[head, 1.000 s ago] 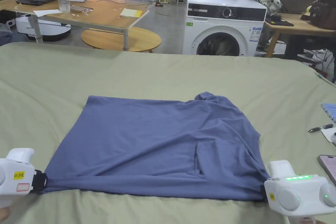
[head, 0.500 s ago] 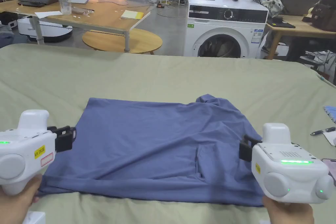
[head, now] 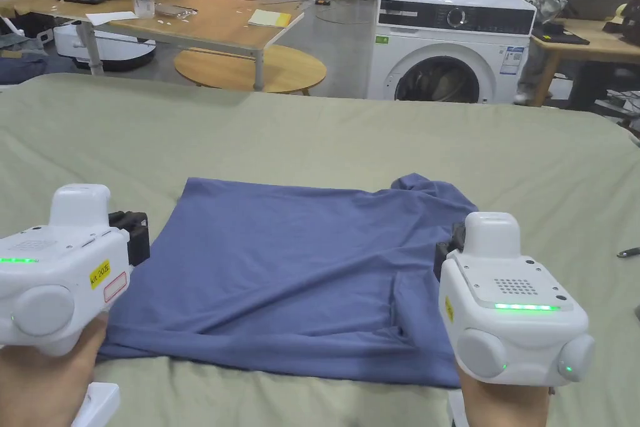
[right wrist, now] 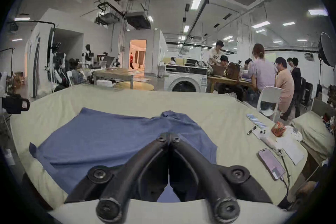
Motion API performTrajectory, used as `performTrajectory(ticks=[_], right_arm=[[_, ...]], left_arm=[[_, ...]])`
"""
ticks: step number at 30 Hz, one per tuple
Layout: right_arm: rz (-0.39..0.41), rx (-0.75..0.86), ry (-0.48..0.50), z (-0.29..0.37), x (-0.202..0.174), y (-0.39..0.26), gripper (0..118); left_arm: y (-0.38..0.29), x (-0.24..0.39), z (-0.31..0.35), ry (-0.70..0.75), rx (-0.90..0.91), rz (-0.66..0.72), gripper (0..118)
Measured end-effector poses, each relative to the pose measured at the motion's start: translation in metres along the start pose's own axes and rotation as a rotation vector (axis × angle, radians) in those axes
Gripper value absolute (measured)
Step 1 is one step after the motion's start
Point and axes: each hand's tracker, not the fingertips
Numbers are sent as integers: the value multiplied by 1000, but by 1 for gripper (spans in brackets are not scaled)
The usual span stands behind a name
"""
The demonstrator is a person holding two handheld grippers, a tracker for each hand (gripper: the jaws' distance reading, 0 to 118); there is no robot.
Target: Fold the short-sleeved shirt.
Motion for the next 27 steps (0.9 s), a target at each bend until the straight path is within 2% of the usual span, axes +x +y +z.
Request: performTrajectory(ticks=[6,10,11,12,13,15,16,17,21,23,24,26,27], right_arm=[[11,-68,13,-7,3,-10,0],[24,-101,12,-10,6,-16,0],[25,-108,12,-11,6,-17,0],[27,-118,12,-12,7,-19,0],[28,-125,12,-13,8,-20,0],[32,-140,10,-15,9,-24,0],[32,-144,10,-15,10,-26,0],[34,-152,9,-16,10,-27,0],[40,-181,4,-16,15,-32,0],[42,-192,3,-13,19,-34,0],[48,-202,1,-13,21,-34,0],[57,-226,-3,-14,27,-36,0],[56,-242,-2,-15,31,-36,0]], left_arm=[[-3,-35,-11,-3,-248,20,0],[-7,-64,-24,-24,-418,120,0],[-8,-71,-29,-23,-455,140,4],[-11,-78,-36,-32,-512,160,12],[-14,-83,-42,-40,-542,172,28],[-25,-86,-51,-6,-606,202,43],[-29,-87,-57,11,-621,203,55],[-35,-89,-63,31,-645,212,58],[-65,-89,-79,110,-800,226,58],[-63,-79,-66,106,-697,199,58],[-62,-74,-63,108,-710,186,57],[-65,-65,-64,107,-731,98,52],[-66,-60,-62,106,-727,46,45]])
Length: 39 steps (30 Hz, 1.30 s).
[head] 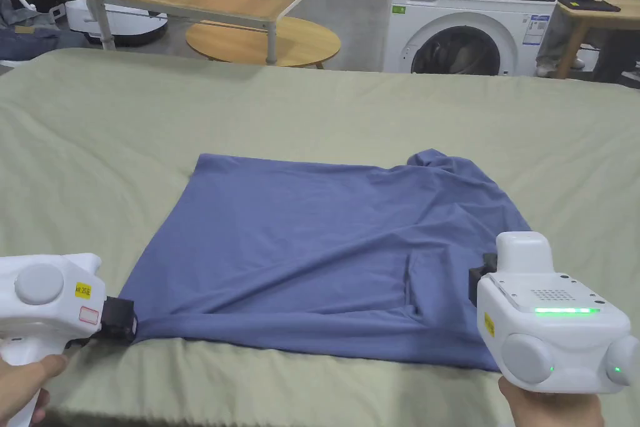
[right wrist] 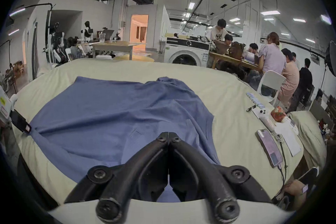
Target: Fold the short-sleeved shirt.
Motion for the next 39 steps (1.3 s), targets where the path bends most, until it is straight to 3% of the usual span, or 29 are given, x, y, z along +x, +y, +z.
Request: performTrajectory(ticks=[1,3,4,7,9,11,13,14,21,24,25,26,32,39], right_arm=[[1,-18,3,-1,3,0,0],[-1,-59,10,-3,12,-1,0],[-2,-78,6,-4,16,-2,0],[1,-145,-14,-7,31,-6,2],[-4,-197,-16,-10,43,-10,16],[-19,-254,-18,-12,54,-14,43],[-16,-305,-27,-14,62,-19,56],[-13,-321,-27,-14,65,-22,56],[-30,-451,-20,-18,81,-52,54],[-77,-460,45,-24,83,-63,28],[-93,-431,51,-22,83,-63,10],[-85,-428,48,-21,82,-62,6],[-74,-380,70,-9,81,-52,3],[-154,-266,104,0,95,-2,3]], left_arm=[[-1,2,0,-9,-7,-21,32],[0,3,7,-59,4,-6,25],[0,1,7,-99,10,-3,2],[-3,2,5,-77,10,-38,0],[-5,-4,5,-91,16,-13,0],[-6,-6,6,-100,23,-7,0],[-8,-5,8,-99,32,-5,0],[-9,-5,8,-100,35,-4,0],[-13,-10,9,-115,58,21,0],[-13,-11,9,-120,63,29,0],[-14,-11,9,-121,66,29,0],[-14,-11,10,-122,68,29,0],[-14,-14,26,-143,136,44,0],[13,-17,59,-239,303,79,0]])
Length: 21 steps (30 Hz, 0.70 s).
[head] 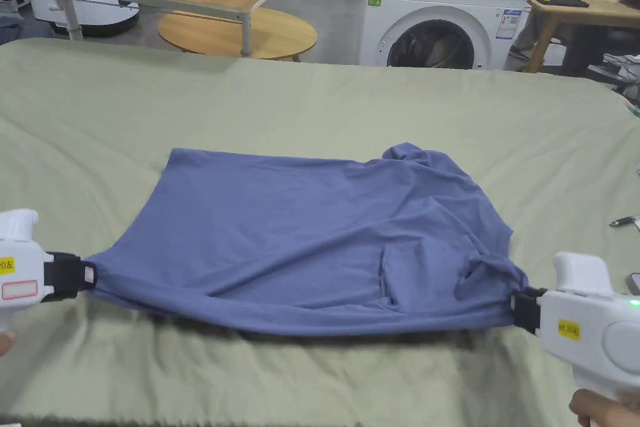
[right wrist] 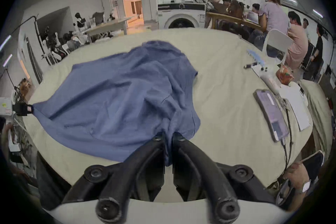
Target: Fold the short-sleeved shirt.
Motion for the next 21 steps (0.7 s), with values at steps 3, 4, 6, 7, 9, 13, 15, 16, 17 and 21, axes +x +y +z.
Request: performTrajectory(ticks=[3,4,6,7,9,13,15,16,17,21], right_arm=[[-15,31,2,-3,-1,25,3],[-25,51,0,-6,-2,33,3],[-44,64,-10,-16,-4,47,3],[-54,72,-15,-22,-4,54,3],[-58,76,-24,-36,-8,65,3],[-79,79,-48,-65,-13,82,3],[-84,70,-40,-82,-12,89,4],[-87,53,-49,-96,-10,94,4],[-93,51,-41,-104,-10,96,4],[-87,5,-49,-131,-12,104,4]], left_arm=[[22,2,-2,-18,41,1,0],[30,1,-6,-27,54,4,0],[46,-2,-16,-34,66,27,0],[53,-4,-22,-42,75,34,0],[66,-5,-36,-34,79,41,0],[86,-12,-71,-17,49,70,0],[92,-15,-87,-10,34,93,0],[95,-16,-95,-11,15,99,0],[96,-15,-101,-3,7,96,0],[100,-13,-121,23,-36,87,0]])
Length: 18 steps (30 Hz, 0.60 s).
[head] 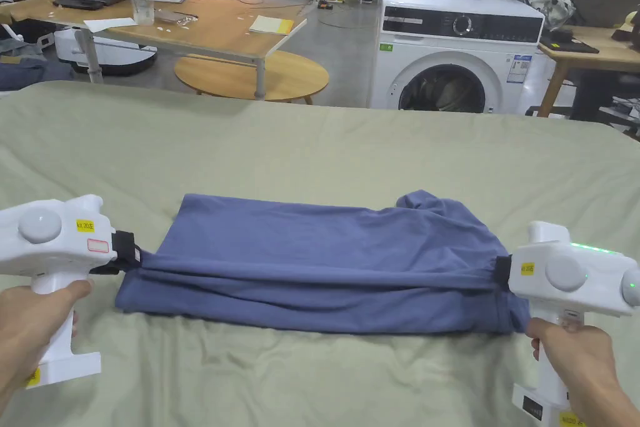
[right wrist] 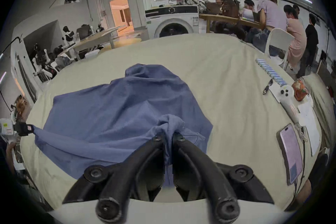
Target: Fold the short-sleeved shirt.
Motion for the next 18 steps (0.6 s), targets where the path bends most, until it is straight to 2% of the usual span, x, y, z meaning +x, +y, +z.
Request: performTrajectory(ticks=[7,9,11,12,13,15,18], right_arm=[[33,-69,-22,-29,-4,5,5],[96,-45,-40,-25,-9,7,15],[159,29,-75,-13,-17,7,42],[182,62,-79,-6,-21,7,53],[207,115,-84,4,-27,6,57],[228,198,-71,21,-37,3,57],[208,305,-53,46,-56,-7,57]], left_arm=[[4,5,-23,29,-43,-2,0],[4,7,-21,36,-50,1,2],[2,9,-14,22,-50,-12,29],[2,10,-9,13,-38,-22,43],[0,14,-2,12,-12,-42,48],[-3,22,14,7,54,-69,49],[-13,35,38,-36,160,-127,49]])
